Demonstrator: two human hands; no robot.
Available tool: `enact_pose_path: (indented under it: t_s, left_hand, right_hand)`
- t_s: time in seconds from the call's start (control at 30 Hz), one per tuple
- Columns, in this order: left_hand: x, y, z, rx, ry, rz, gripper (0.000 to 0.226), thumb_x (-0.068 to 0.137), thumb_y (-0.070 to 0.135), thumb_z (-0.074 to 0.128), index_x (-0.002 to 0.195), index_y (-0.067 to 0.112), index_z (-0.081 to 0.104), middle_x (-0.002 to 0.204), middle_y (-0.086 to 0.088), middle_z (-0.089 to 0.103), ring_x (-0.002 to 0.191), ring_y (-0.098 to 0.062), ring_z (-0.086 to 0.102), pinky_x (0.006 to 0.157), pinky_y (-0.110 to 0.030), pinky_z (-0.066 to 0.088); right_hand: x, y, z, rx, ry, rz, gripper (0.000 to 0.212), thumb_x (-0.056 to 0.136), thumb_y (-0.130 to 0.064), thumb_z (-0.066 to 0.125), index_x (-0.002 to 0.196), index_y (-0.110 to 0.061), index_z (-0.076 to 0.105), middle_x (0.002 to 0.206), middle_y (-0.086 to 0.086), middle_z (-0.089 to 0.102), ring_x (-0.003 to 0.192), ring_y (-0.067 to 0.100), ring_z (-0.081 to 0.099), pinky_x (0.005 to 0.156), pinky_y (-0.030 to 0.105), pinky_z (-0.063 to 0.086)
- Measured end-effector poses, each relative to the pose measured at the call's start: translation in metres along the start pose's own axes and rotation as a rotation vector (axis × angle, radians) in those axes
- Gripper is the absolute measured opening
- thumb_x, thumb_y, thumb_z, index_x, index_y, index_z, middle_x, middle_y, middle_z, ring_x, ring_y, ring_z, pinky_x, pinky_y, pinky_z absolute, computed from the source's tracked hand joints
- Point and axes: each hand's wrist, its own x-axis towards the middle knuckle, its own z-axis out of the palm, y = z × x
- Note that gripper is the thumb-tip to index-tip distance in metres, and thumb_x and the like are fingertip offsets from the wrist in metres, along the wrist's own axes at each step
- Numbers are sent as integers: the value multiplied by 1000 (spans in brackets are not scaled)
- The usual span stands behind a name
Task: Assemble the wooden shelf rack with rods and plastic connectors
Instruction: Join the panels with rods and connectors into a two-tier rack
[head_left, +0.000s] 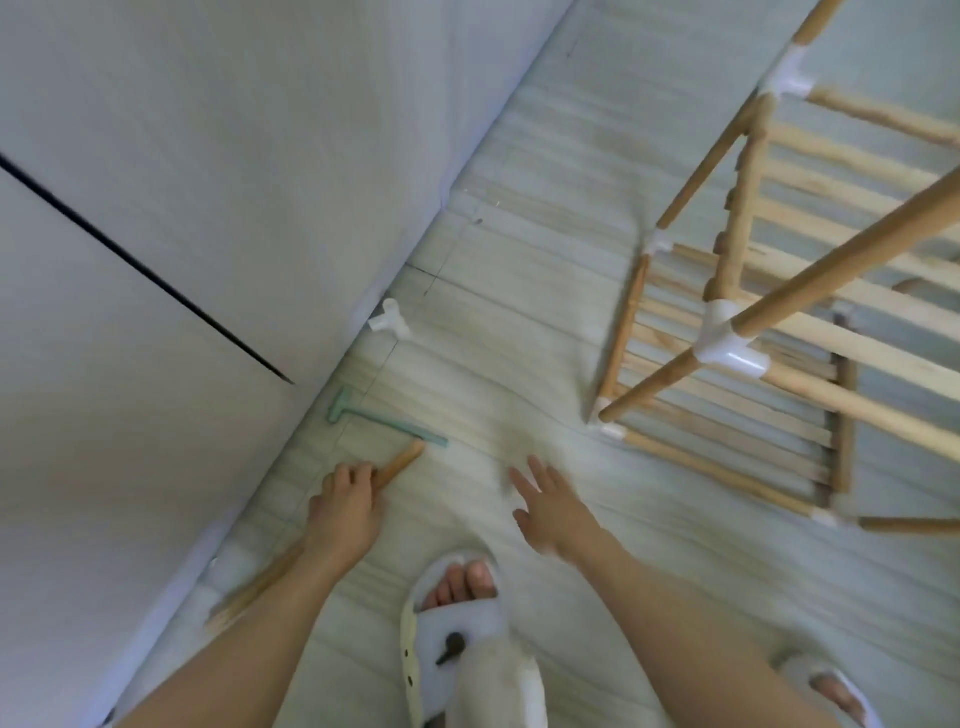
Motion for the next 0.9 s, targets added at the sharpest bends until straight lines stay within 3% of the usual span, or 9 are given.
enact_pose_path:
  t_s: [0.17,0.23,0.3,0.43,0.57,0.7,0.8,0.9]
  left_hand:
    - [6,3,0,-93,-40,49,29,91,16,51,120,16,51,120,-7,49,113,-25,47,88,-37,43]
    - [6,10,-12,-210,-67,117,31,89,11,54,120,14,54,117,-9,52,111,-26,48,90,-38,43]
    - [3,23,-33,-311,-52,229,33,88,5,54,120,11,58,112,-10,54,108,-27,51,89,-32,42]
    - [-16,65,-90,-311,20,499,30,91,3,50,119,10,60,97,-4,47,98,-29,50,77,-25,34]
    - [-51,114,-159,-220,111,725,31,96,11,45,125,14,57,110,-8,51,105,-24,49,92,-33,38]
    - [-95,155,-226,-156,279,910,32,92,12,54,123,15,60,111,-7,54,106,-20,51,92,-31,39]
    - [-128,180,-265,-134,337,1013,33,89,22,61,121,20,60,107,2,56,97,-13,55,87,-28,43]
    - [-154,199,-290,-153,323,1054,37,83,36,67,118,29,56,96,16,53,76,5,50,74,-22,42]
  right_hand:
    - [1,5,2,54,-68,8,57,101,-31,33,151,-21,8,157,2,-14,145,24,-8,116,37,16]
    - [-4,1,-11,237,-64,70,54,101,-32,33,150,-19,16,158,5,8,144,24,15,112,32,23]
    - [-16,-5,-28,463,-20,149,49,99,-36,37,145,-19,32,149,5,35,130,24,41,99,28,36]
    - [-61,-15,-75,940,104,65,44,94,-40,49,130,-16,48,115,3,60,90,15,63,75,27,51]
    - [-129,-20,-125,1164,289,-128,21,93,-39,54,99,-19,58,86,2,66,64,9,65,61,23,51]
    - [-194,-5,-169,1281,397,-266,14,96,-20,51,87,-10,55,67,4,60,45,4,55,47,17,39]
    - [-254,21,-206,1254,426,-341,15,95,-18,52,83,-9,56,60,3,61,46,7,52,43,16,37]
    - [-323,56,-234,1237,553,-363,18,95,-19,51,82,-8,58,59,3,60,53,12,52,49,19,37]
